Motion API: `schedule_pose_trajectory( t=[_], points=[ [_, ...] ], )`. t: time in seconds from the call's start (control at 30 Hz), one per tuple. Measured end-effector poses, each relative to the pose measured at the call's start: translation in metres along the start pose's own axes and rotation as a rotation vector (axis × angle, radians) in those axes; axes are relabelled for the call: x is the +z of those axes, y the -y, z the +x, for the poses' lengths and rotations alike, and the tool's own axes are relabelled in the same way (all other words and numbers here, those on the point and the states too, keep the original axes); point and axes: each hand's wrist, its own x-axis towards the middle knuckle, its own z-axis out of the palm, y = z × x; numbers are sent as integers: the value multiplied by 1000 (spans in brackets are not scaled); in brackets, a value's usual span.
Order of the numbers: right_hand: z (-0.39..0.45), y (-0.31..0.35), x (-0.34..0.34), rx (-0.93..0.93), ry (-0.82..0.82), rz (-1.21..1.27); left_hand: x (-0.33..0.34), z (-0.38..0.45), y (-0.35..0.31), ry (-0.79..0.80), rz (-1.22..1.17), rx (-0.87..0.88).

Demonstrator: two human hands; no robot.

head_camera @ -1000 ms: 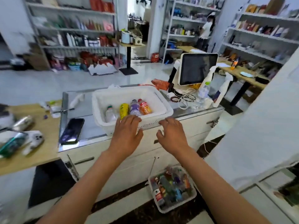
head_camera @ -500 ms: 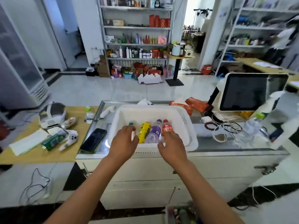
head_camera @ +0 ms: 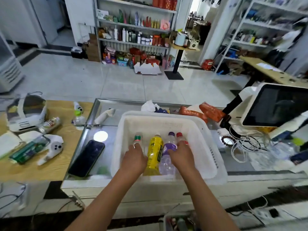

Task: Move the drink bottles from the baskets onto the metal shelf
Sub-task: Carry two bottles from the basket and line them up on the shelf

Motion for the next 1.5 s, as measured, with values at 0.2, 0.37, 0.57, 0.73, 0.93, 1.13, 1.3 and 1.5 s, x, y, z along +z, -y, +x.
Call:
schedule_pose_trajectory(
  t=[0.2,0.37,0.57,0.73,0.93,1.13,1.3,1.5],
  points=[
    [13,-4,9,216,47,19,18,23,5,46,118,-43],
    [23,-9,19,314,122,74,21,33,-2,66,298,-75],
    [28,-23,17,431,261,358,19,39,-3,14,183,-158],
    [29,-27,12,493,363,516,13,30,-5,-59,166,-63],
    [30,-31,14,504,365,577,13,34,-9,-10,176,-52],
    [33,-35,10,449,355,642,3,35,-16,-61,0,-91],
    [30,-36,3,319,344,792,-21,36,-30,-88,-560,-255],
    [29,-24,-6,220,353,1099,-32,29,-28,200,-1321,-293]
  ],
)
